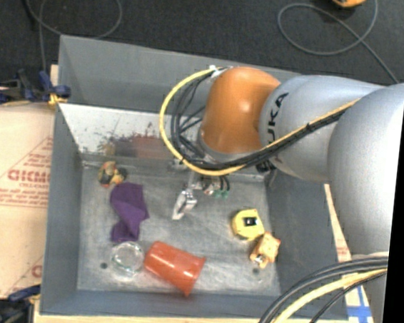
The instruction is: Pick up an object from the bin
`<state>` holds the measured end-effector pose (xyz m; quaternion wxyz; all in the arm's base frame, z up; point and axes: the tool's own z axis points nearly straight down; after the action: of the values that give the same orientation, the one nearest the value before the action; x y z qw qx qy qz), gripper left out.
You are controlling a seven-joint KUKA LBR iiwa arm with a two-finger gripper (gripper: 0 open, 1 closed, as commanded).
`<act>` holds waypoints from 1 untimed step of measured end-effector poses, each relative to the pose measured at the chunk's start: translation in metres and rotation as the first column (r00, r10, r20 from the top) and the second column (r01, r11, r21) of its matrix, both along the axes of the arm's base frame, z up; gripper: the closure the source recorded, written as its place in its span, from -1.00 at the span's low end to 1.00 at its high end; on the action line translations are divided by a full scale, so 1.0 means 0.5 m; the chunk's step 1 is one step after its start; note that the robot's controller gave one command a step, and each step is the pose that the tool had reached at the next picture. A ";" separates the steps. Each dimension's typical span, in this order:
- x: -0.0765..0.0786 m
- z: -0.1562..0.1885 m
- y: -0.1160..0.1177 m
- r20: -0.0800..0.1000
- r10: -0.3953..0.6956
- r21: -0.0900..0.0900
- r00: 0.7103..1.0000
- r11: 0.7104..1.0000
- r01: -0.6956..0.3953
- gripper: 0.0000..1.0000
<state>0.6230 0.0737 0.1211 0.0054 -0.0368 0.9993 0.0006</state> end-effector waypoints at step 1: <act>-0.036 -0.072 0.186 -0.009 0.052 0.001 0.999 0.999 -0.052 1.00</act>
Offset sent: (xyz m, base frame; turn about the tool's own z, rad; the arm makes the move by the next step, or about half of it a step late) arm 0.0000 0.0000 0.0000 0.0000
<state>0.6049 0.1668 0.0851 0.0011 -0.0629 0.9980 0.0014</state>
